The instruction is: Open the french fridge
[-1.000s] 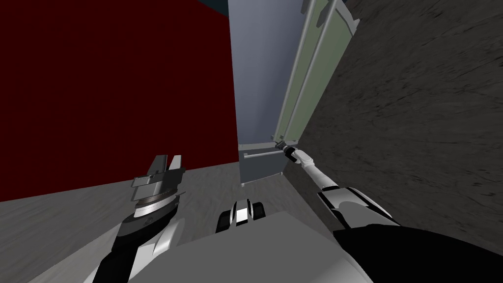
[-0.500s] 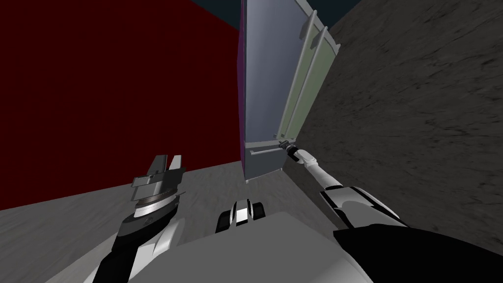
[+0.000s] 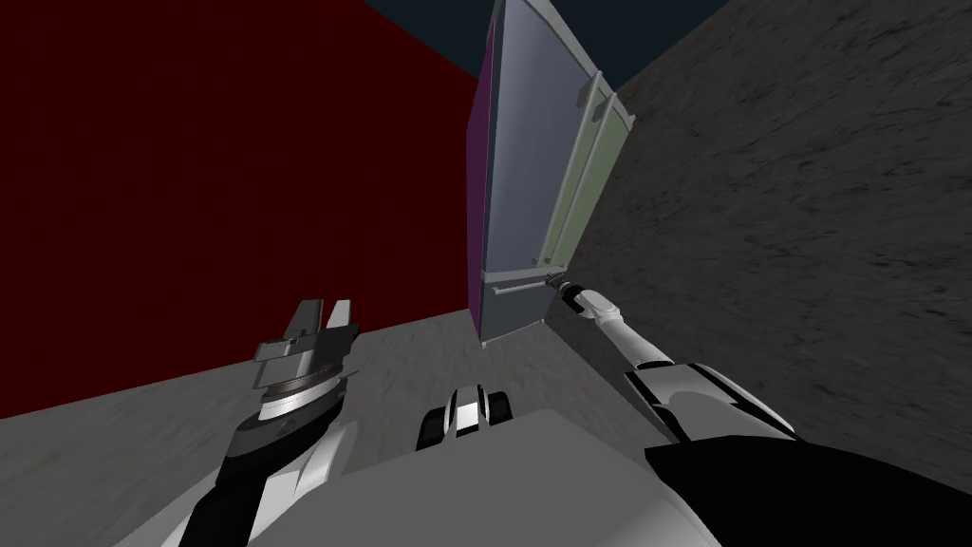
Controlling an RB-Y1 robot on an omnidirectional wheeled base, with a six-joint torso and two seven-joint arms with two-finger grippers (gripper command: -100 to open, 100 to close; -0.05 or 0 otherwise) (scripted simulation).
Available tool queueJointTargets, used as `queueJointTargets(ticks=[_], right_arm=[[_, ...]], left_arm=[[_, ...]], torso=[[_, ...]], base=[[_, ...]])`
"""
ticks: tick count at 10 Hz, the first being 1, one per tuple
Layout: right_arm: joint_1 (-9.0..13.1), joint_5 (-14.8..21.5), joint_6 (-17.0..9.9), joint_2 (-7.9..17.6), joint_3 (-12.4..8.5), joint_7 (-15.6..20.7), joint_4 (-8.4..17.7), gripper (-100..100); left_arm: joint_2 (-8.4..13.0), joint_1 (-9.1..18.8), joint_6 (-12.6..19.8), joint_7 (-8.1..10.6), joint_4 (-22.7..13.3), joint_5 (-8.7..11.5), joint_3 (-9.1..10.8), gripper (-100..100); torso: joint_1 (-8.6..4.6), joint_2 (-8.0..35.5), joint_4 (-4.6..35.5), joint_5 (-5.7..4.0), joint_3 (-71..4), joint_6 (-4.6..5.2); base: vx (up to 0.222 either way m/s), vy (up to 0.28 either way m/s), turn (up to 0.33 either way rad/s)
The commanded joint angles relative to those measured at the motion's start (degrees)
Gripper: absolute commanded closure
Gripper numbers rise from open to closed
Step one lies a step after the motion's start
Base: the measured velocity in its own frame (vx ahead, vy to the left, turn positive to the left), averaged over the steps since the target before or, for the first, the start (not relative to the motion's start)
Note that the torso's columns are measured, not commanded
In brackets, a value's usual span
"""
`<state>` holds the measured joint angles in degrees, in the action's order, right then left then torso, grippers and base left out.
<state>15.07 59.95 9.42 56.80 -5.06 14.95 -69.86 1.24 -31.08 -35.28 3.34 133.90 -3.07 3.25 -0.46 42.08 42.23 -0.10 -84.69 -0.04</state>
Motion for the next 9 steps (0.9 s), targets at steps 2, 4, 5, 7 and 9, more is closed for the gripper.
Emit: queueJointTargets(ticks=[2, 4, 5, 7, 9], right_arm=[[0.4, 0.1, -2.4, -0.8, -1.1, 0.5, 1.0, -100], [0.6, 0.1, -4.0, -1.4, -1.8, 0.7, 1.7, -100], [0.8, 0.2, -5.0, -1.8, -2.3, 0.9, 2.2, -100], [1.0, 0.2, -6.5, -2.3, -3.0, 1.2, 2.8, -100], [1.3, 0.2, -8.2, -2.9, -3.7, 1.5, 3.6, -100]], left_arm=[[0.0, 0.0, 0.0, 0.00, 0.0, 0.0, 0.02, 0], [0.0, 0.0, 0.0, 0.00, 0.0, 0.0, 0.02, 0], [0.0, 0.0, 0.0, 0.00, 0.0, 0.0, 0.02, 0], [0.0, 0.0, 0.0, 0.00, 0.0, 0.0, 0.02, 0], [0.0, 0.0, 0.0, 0.00, 0.0, 0.0, 0.02, 0]], torso=[[0.05, -0.4, -0.2, -0.04, -0.3, 0.02], [0.35, 0.0, 0.0, 0.08, 0.0, 0.04], [0.49, 0.3, 0.1, 0.11, 0.2, 0.04], [0.56, 0.3, 0.1, 0.15, 0.2, 0.04], [0.44, 0.2, 0.0, 0.10, 0.1, 0.04]], base=[[0.186, 0.002, -0.001], [0.205, -0.035, 0.007], [0.182, -0.001, 0.002], [0.203, 0.006, 0.001], [0.209, -0.006, 0.005]])
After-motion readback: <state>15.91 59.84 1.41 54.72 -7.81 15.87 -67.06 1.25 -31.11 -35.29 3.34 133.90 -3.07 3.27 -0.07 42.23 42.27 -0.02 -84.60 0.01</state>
